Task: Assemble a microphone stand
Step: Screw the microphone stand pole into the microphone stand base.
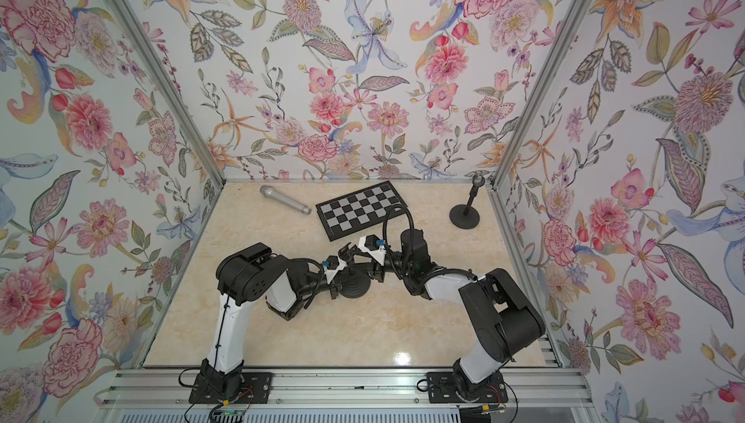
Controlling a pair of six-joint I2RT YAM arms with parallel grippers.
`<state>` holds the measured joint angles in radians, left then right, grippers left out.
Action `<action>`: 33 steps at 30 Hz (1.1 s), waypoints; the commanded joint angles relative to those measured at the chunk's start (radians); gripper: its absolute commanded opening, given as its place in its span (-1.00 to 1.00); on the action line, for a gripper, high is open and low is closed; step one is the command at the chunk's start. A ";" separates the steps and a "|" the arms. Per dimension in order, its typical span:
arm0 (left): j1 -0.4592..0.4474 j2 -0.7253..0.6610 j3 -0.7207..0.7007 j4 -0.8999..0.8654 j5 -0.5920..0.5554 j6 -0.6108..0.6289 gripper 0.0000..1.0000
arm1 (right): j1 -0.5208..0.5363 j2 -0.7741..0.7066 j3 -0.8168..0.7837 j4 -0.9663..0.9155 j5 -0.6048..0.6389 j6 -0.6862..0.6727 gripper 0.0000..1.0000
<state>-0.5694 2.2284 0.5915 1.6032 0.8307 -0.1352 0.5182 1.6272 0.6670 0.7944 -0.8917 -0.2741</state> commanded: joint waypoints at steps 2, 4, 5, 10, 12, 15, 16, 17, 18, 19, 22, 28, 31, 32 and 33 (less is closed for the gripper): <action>-0.021 0.085 -0.036 0.238 0.002 0.008 -0.61 | 0.026 0.029 -0.002 0.142 0.023 0.078 -0.44; -0.023 0.084 -0.032 0.238 -0.009 0.000 -0.58 | 0.049 0.033 -0.015 0.152 0.142 0.097 -0.78; -0.023 0.082 -0.032 0.238 -0.019 -0.003 -0.55 | 0.066 0.029 -0.031 0.165 0.246 0.110 -0.86; -0.020 0.074 -0.042 0.238 -0.112 -0.014 -0.47 | 0.225 -0.014 -0.174 0.283 0.962 0.216 -1.00; -0.020 0.078 -0.045 0.237 -0.121 -0.024 -0.45 | 0.319 -0.006 -0.205 0.296 1.260 0.254 -1.00; -0.021 0.083 -0.054 0.237 -0.141 -0.016 -0.44 | 0.455 0.050 -0.206 0.317 1.569 0.313 -1.00; -0.021 0.083 -0.060 0.238 -0.149 -0.011 -0.44 | 0.489 0.077 -0.196 0.322 1.609 0.337 -1.00; -0.021 0.083 -0.067 0.238 -0.155 -0.007 -0.44 | 0.510 0.107 -0.189 0.347 1.581 0.350 -1.00; -0.024 0.084 -0.075 0.238 -0.160 -0.001 -0.44 | 0.525 0.126 -0.189 0.369 1.537 0.357 -1.00; -0.024 0.088 -0.081 0.238 -0.162 0.010 -0.44 | 0.538 0.141 -0.192 0.399 1.485 0.369 -1.00; -0.026 0.090 -0.089 0.238 -0.162 0.030 -0.48 | 0.517 0.157 -0.258 0.582 1.202 0.282 -0.80; -0.028 0.093 -0.088 0.238 -0.121 0.059 -0.50 | 0.235 0.035 -0.335 0.608 0.490 0.230 -0.02; -0.032 0.095 -0.091 0.237 -0.099 0.056 -0.53 | 0.109 -0.011 -0.290 0.480 0.232 0.174 0.05; -0.033 0.099 -0.093 0.237 -0.090 0.059 -0.54 | 0.079 -0.014 -0.263 0.437 0.168 0.154 0.07; -0.037 0.099 -0.096 0.238 -0.084 0.073 -0.55 | 0.053 -0.013 -0.232 0.387 0.097 0.133 0.08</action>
<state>-0.5846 2.2189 0.5499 1.6070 0.7364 -0.1089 0.6193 1.6405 0.3706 1.2835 -0.4290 -0.0696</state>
